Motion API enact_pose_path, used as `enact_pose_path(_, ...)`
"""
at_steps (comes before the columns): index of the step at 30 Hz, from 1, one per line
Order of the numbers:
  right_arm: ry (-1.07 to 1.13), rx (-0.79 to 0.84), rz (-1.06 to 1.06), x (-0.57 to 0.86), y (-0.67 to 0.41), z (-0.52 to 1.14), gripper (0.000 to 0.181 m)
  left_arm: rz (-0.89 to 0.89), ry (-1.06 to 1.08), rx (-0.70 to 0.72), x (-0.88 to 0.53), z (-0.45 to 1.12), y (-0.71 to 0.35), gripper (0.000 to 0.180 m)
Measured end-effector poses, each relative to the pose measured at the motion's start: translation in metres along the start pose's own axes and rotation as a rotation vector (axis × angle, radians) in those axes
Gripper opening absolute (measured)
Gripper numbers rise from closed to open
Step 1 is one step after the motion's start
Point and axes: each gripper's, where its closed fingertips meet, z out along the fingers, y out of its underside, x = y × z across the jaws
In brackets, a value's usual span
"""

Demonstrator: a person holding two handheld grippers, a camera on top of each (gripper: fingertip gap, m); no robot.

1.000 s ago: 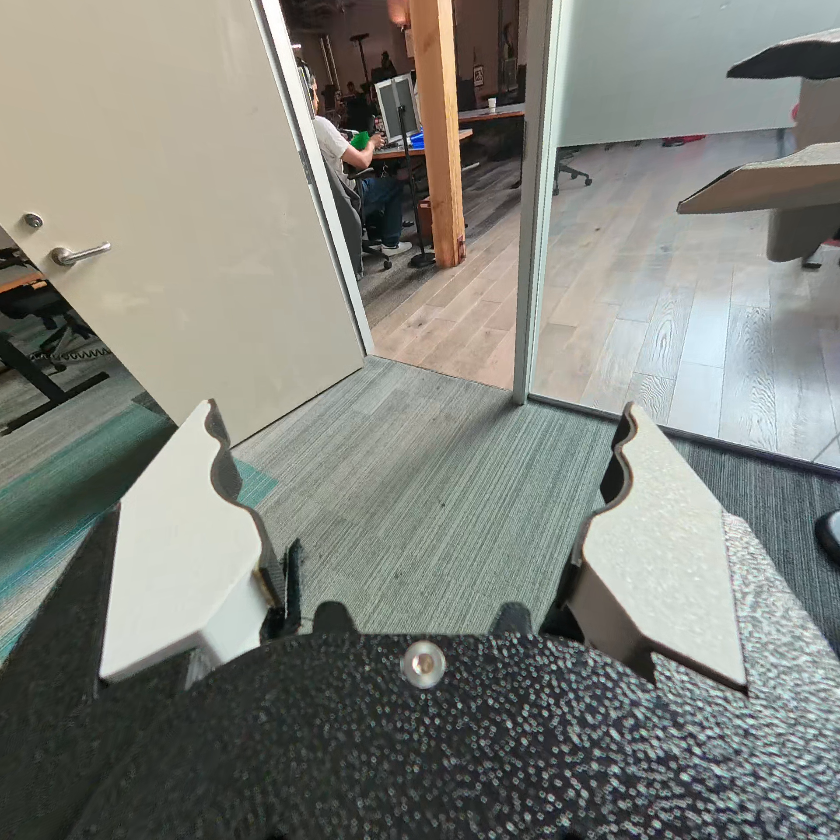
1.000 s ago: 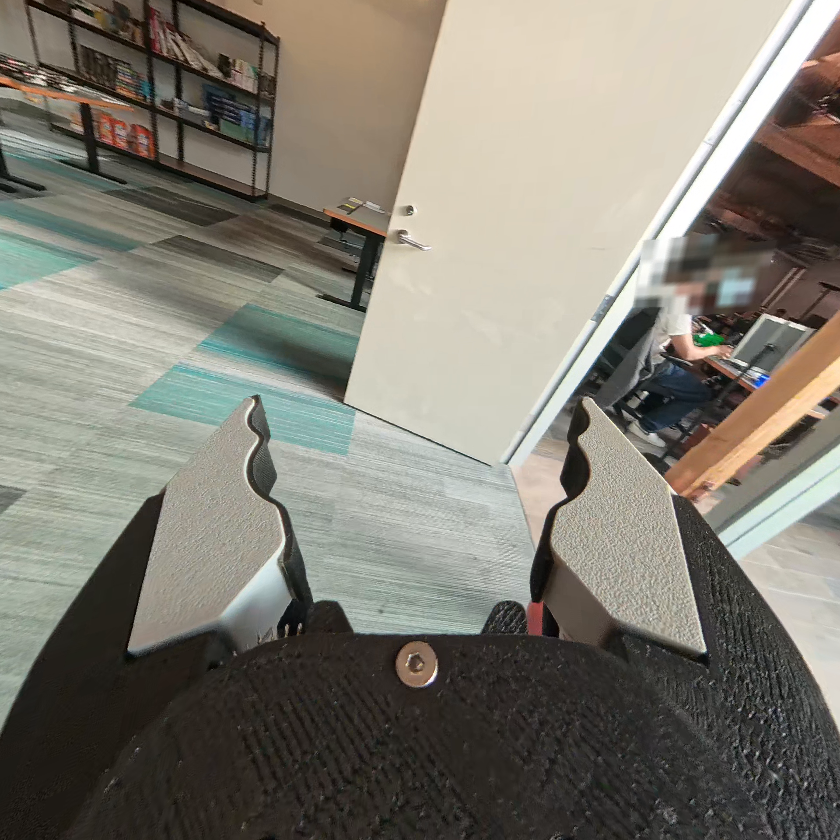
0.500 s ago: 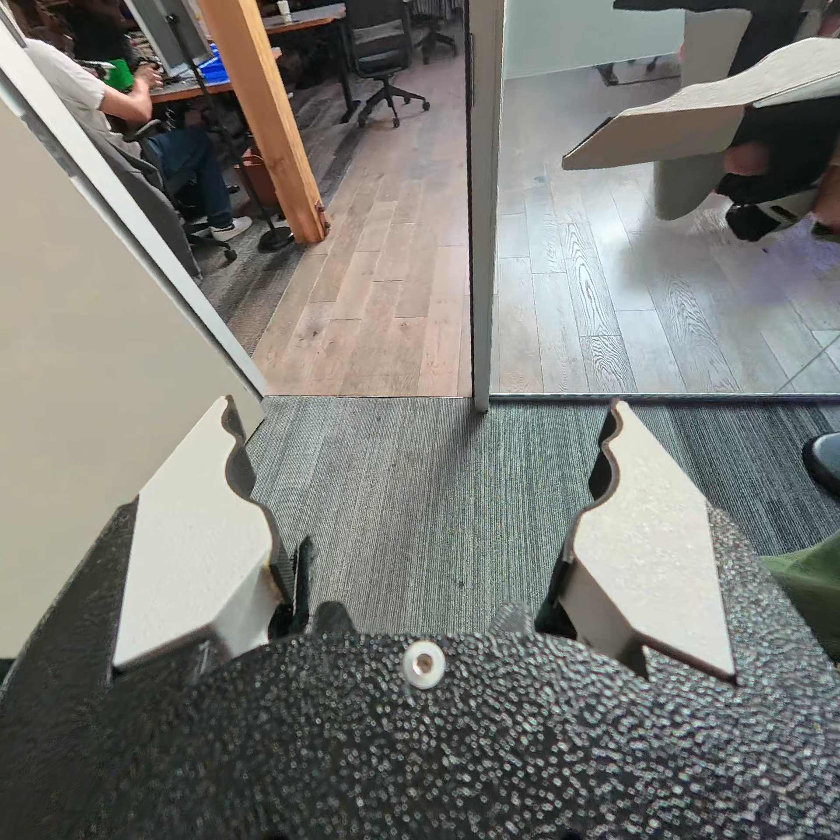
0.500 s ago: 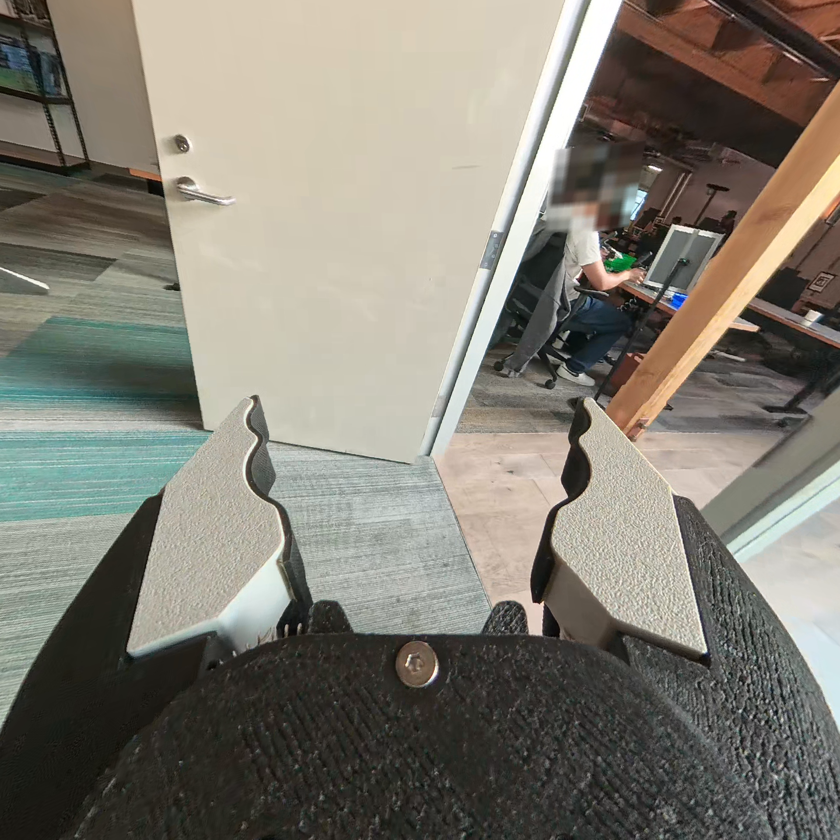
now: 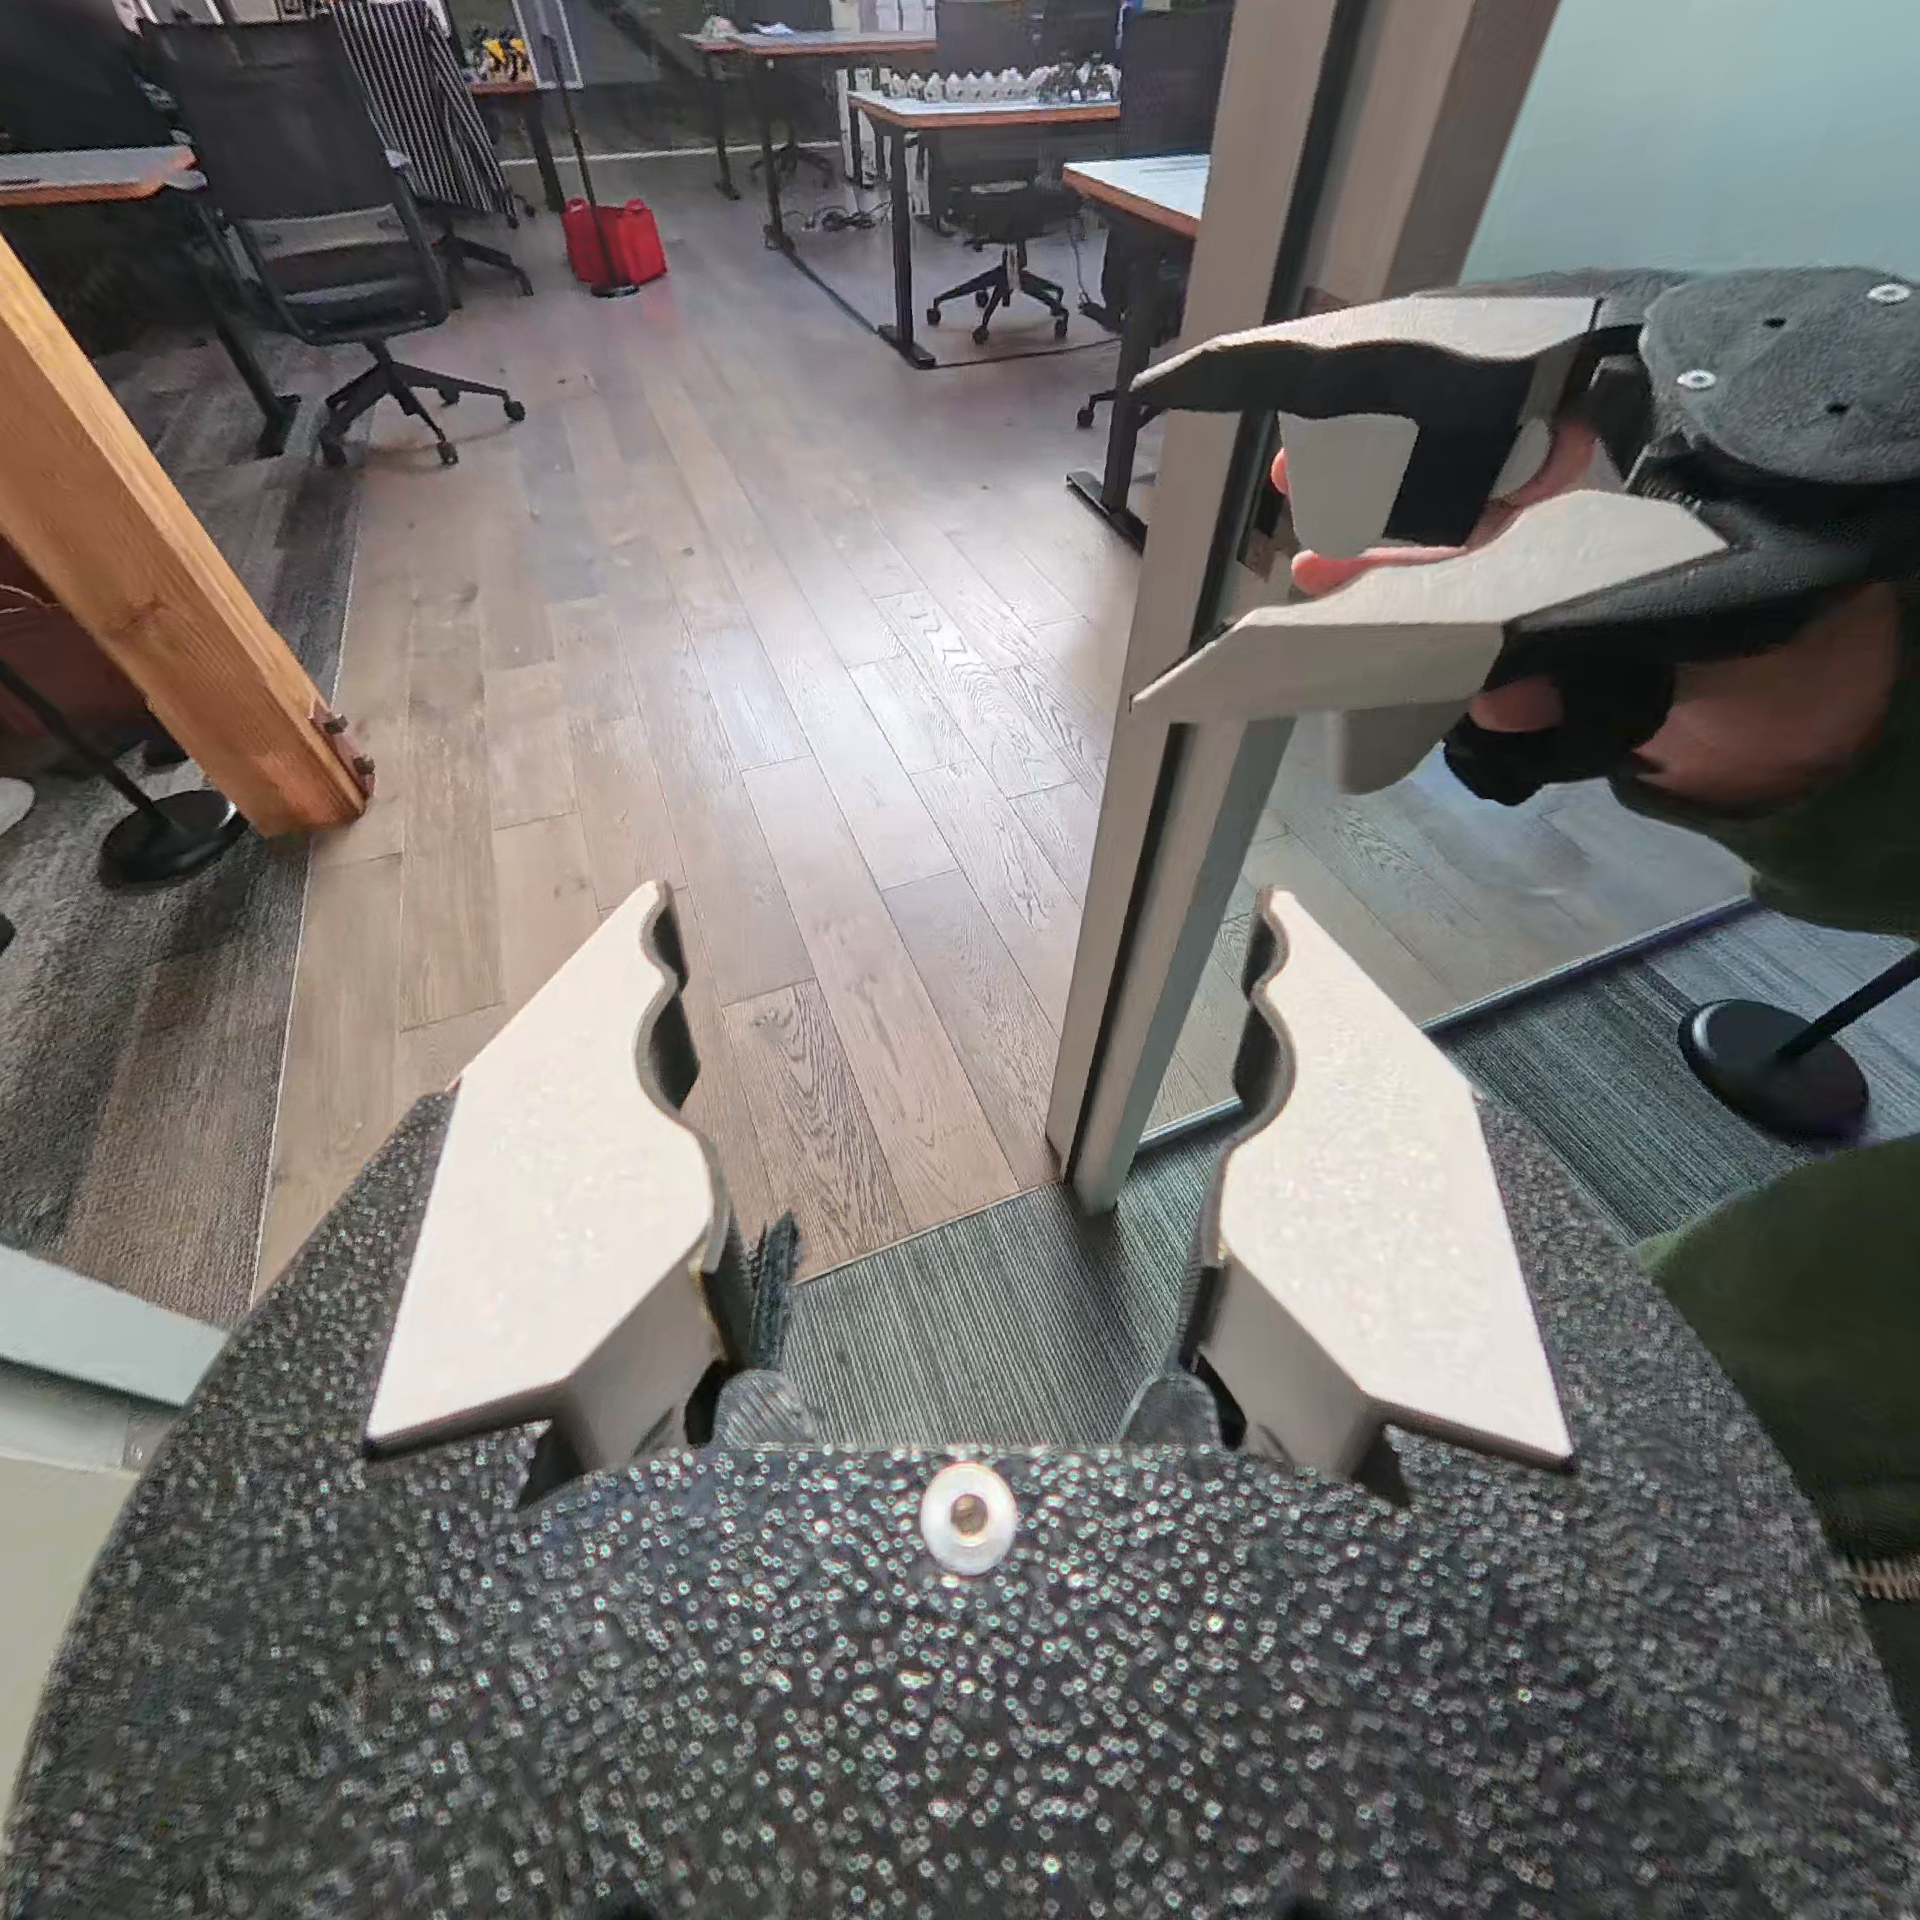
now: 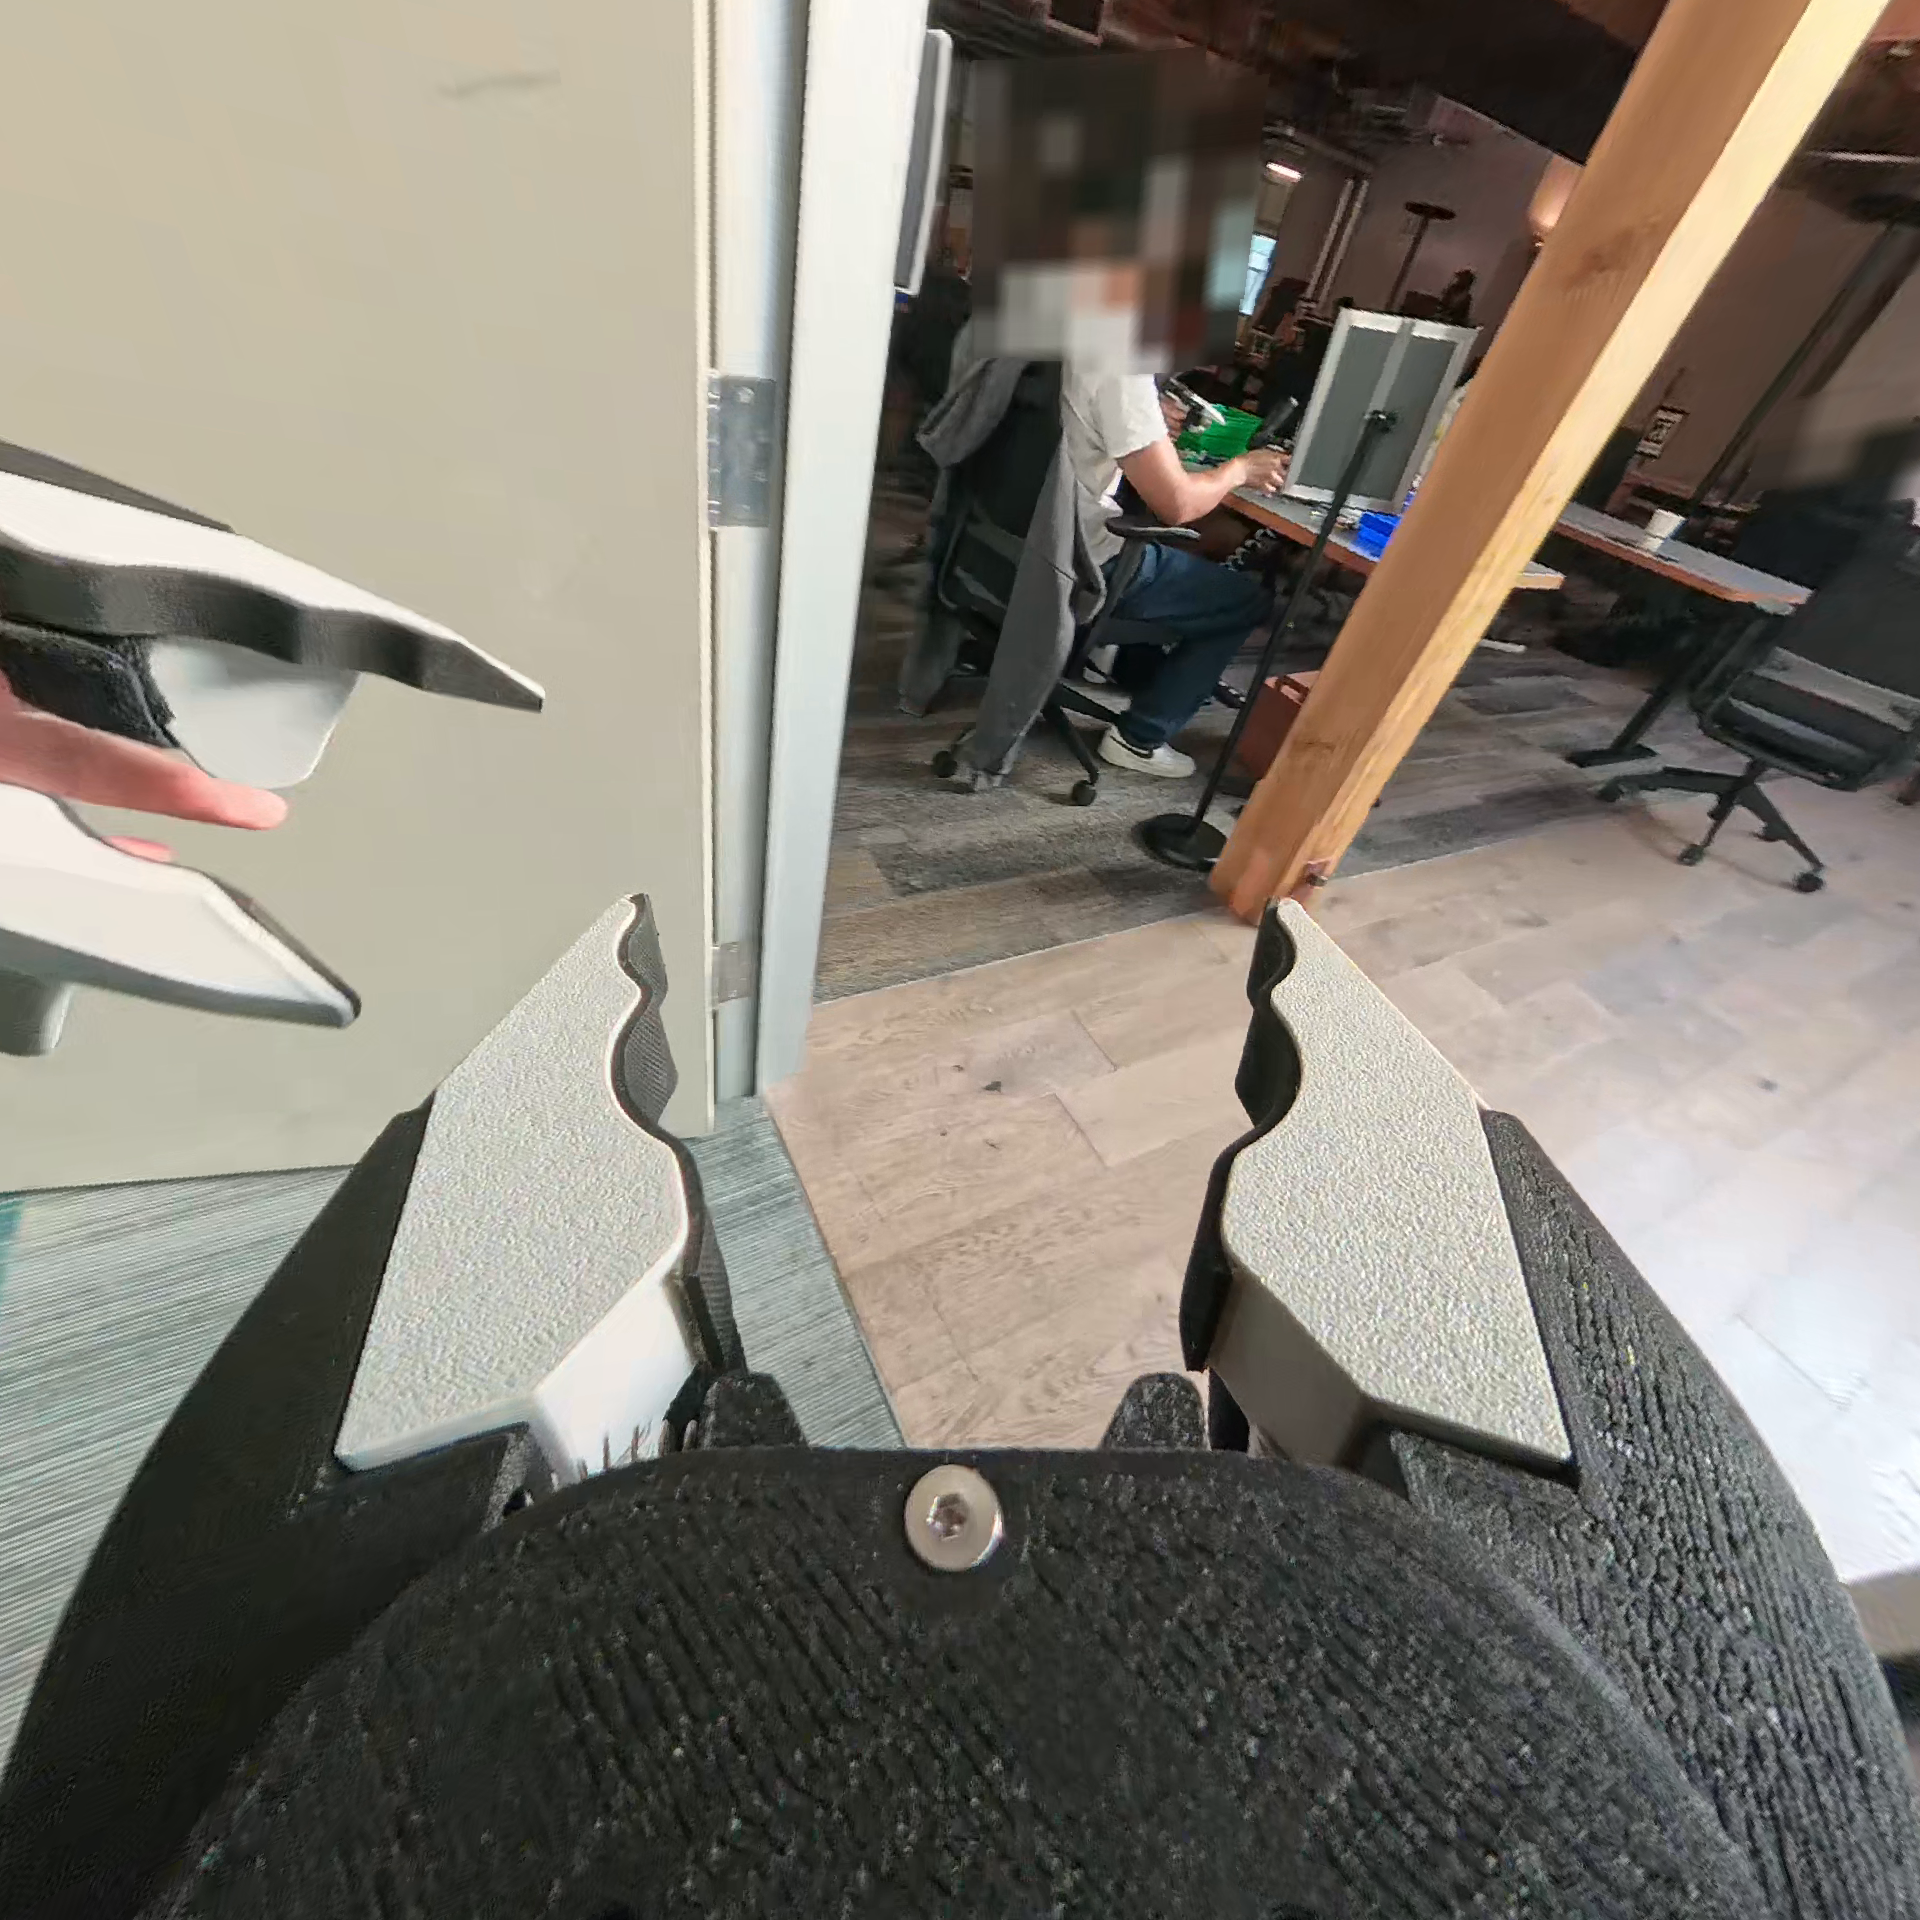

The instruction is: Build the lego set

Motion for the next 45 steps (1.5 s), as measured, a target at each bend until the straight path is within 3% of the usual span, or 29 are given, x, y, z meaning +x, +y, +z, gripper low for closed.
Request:
enact_pose_path(6, 0.214, -0.016, 0.026, 0.151, 0.022, 0.131, 0.109, 0.108, 0.036, 0.094, -0.137, 0.166, -0.059, 0.101)
enact_pose_path(10, 0.333, -0.024, 0.066, 0.270, 0.023, 0.214, 0.107, 0.255, -0.084, 0.166, -0.235, 0.266, -0.111, 0.052)
enact_pose_path(20, 0.657, -0.028, 0.043, 0.550, 0.027, 0.346, 0.101, 0.245, -0.166, 0.170, -0.456, 0.495, -0.202, 0.060)
enact_pose_path(25, 0.799, -0.084, 0.095, 0.692, 0.057, 0.401, 0.097, 0.231, -0.109, 0.146, -0.565, 0.633, -0.225, 0.059)
enact_pose_path(28, 0.856, -0.106, 0.122, 0.778, 0.055, 0.427, 0.095, 0.201, -0.077, 0.089, -0.621, 0.722, -0.252, 0.067)
enact_pose_path(36, 1.068, -0.186, 0.090, 1.004, 0.098, 0.452, 0.093, 0.156, -0.001, 0.170, -0.687, 0.987, -0.352, 0.088)
enact_pose_path(45, 1.008, -0.140, 0.133, 1.316, 0.127, 0.551, 0.092, 0.100, 0.053, 0.179, -0.719, 1.278, -0.441, 0.098)
